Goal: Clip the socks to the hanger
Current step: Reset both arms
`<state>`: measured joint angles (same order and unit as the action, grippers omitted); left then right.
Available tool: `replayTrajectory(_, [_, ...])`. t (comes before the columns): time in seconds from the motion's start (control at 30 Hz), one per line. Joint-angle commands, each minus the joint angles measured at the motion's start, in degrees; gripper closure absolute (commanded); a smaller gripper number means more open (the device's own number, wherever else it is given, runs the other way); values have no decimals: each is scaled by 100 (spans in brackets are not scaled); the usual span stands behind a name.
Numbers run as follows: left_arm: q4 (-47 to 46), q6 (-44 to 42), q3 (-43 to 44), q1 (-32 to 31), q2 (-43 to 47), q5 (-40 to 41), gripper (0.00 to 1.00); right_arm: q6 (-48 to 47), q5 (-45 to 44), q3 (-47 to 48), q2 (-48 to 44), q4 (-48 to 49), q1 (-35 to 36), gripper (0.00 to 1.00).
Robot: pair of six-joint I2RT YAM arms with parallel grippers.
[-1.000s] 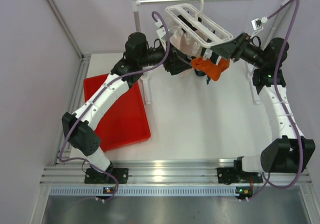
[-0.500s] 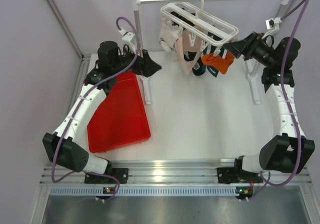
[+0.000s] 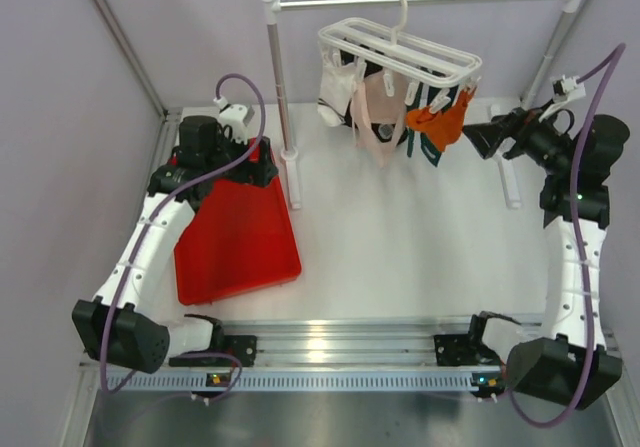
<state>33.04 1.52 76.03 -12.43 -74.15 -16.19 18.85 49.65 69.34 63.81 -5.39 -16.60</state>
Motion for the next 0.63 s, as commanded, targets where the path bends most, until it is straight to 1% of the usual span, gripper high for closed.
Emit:
replayTrajectory(0.0, [168, -249, -474, 56, 611, 309, 2, -1065, 133, -376, -500, -724, -89, 0])
replayTrajectory(0.1, [124, -161, -773, 223, 875, 457, 2, -1671, 133, -772, -940, -1295, -89, 0])
replayTrajectory(0.17, [107, -169, -922, 284, 1042, 572, 2, -1841, 142, -1080, -1221, -1499, -89, 0])
replayTrajectory(0.2, [106, -196, -975, 293, 1095, 599, 2, -2128, 142, -1194, -1300, -1579, -89, 0])
replayTrajectory(0.3, [141, -248, -1186, 346, 1306, 582, 2, -2307, 124, -1589, -1669, -1729, -89, 0])
replayTrajectory(0.43, [168, -257, -1336, 416, 1465, 511, 2, -2395, 142, -2029, -1898, -1808, -89, 0])
replayTrajectory(0.6, [168, -257, -1310, 522, 1588, 406, 2, -2448, 142, -2109, -1995, -1808, -80, 0])
